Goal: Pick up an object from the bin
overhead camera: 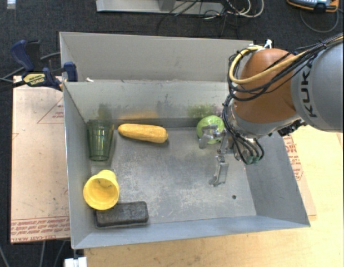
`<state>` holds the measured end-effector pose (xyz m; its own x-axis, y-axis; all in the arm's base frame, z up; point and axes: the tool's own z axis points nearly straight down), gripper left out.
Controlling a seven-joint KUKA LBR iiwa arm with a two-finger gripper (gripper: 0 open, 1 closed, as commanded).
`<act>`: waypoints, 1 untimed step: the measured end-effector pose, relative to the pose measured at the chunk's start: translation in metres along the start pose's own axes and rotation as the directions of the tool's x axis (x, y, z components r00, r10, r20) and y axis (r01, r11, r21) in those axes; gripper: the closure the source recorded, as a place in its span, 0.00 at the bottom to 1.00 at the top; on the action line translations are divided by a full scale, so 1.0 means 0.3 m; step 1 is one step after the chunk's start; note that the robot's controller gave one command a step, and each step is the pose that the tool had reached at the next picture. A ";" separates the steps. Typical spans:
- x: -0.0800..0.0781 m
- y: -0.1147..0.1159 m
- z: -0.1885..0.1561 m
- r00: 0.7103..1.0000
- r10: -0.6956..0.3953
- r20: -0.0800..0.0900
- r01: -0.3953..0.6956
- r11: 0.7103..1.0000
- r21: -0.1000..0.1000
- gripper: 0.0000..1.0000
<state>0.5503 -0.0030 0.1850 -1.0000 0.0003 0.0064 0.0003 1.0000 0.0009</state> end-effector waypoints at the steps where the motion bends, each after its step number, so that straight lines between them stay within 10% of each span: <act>1: -0.004 0.000 -0.015 1.000 0.000 0.007 0.000 1.000 0.000 0.00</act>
Offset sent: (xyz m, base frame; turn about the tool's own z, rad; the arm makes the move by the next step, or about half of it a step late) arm 0.0858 0.0610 -0.0352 0.1567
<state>0.5516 -0.0030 0.1896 -1.0000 0.0003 -0.0009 0.0003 1.0000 0.0009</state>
